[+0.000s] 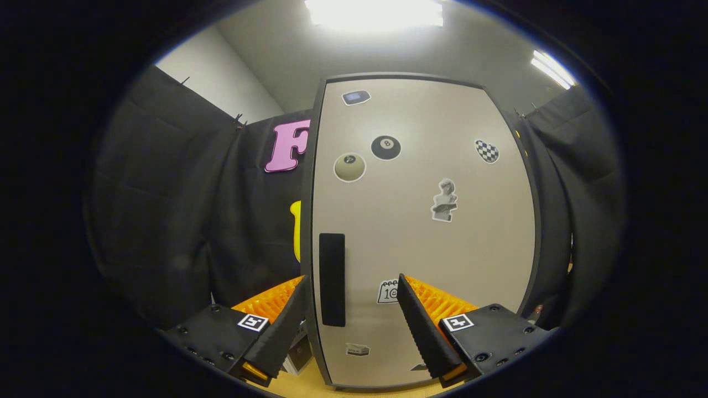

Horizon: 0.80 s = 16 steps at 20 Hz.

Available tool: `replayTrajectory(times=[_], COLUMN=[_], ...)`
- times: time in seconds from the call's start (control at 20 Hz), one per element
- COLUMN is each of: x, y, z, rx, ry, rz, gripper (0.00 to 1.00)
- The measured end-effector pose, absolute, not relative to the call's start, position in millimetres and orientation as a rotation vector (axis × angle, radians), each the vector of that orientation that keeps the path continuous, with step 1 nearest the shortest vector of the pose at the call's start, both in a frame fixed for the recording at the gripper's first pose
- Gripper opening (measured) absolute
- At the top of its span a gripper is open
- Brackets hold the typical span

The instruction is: Open the shoe cabinet door, grab the shoes and put them into the shoe cabinet, then close the shoe cabinet door.

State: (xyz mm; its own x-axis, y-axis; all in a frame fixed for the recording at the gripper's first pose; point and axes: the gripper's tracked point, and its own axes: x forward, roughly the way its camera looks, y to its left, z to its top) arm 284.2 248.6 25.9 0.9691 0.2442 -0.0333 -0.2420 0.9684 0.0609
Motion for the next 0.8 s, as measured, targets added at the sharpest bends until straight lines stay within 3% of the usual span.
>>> replayTrajectory(times=[0.25,0.45,0.65,0.7,0.8], x=[304.8,320.7,325.9,328.0,328.9], y=[266.4,278.5,283.4,283.8,287.4], z=[12.3,5.4,2.1,1.2,1.8], rx=[0.105,0.110,0.095,0.088,0.071], ry=[0.082,0.115,0.128,0.132,0.129], rz=[0.261,0.270,0.265,0.261,0.257], gripper=[0.98,0.89,0.57,0.57,0.47])
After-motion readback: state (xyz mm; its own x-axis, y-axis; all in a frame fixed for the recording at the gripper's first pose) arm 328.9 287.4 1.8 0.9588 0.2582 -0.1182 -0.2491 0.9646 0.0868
